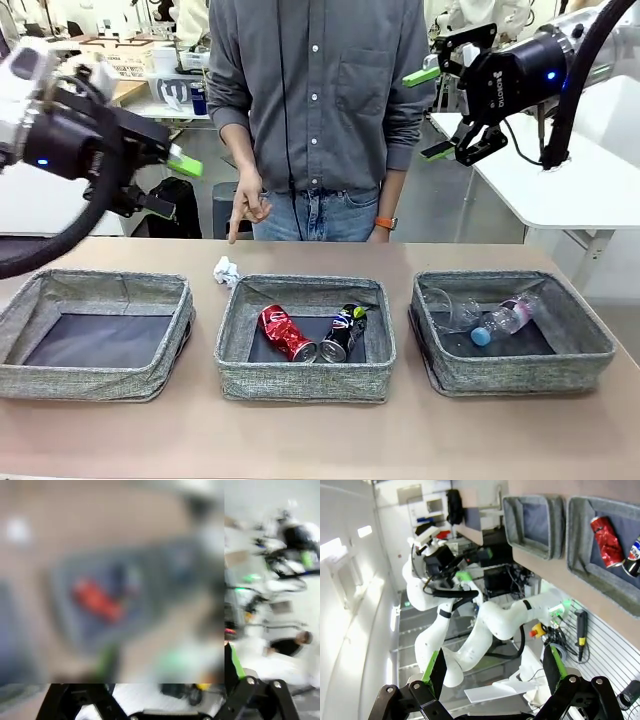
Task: Sort the waste into the appropriate baskets.
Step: Pick up the waste item pointed out by the person.
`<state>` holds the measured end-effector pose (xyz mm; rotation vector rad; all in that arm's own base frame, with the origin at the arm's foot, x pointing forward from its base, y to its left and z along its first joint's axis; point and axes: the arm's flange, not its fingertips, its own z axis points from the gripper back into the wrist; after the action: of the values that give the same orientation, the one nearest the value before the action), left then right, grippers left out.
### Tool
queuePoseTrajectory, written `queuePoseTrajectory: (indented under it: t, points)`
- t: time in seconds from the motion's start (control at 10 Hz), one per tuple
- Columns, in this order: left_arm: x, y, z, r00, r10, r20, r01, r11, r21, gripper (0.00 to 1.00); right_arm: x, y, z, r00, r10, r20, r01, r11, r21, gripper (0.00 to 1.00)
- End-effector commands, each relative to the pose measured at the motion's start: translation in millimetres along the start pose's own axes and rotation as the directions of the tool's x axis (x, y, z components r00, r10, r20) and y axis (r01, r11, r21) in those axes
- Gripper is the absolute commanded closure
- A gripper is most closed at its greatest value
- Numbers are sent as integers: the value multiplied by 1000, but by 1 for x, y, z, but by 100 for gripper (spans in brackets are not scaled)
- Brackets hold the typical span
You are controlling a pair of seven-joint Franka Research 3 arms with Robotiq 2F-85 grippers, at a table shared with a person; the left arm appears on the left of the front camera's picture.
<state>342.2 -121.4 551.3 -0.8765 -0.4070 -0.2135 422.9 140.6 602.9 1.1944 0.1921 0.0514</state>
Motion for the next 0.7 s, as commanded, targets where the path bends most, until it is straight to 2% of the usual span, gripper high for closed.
queuePoseTrajectory:
  t: [0.0,0.1,0.2,0.3,0.4,0.6]
  points:
    - [30,-9,-39,1000,25,0,-18,735,678,0,1,2,2,1000,23,-8,-23,1000,11,0]
    - [36,-15,-48,999,23,-36,9,709,705,0,1,2,2,1000,23,-8,-23,1000,11,0]
    - [41,-20,-48,1000,13,-15,2,710,704,0,1,2,2,1000,23,-8,-23,1000,11,0]
    - [42,-20,-43,999,50,6,-40,724,689,0,1,2,2,1000,23,-8,-23,1000,11,0]
    - [32,-19,-51,991,-128,22,104,883,458,0,1,2,2,1000,23,-8,-23,1000,11,0]
    - [32,-19,-51,991,-128,22,104,883,458,0,1,2,2,1000,23,-8,-23,1000,11,0]
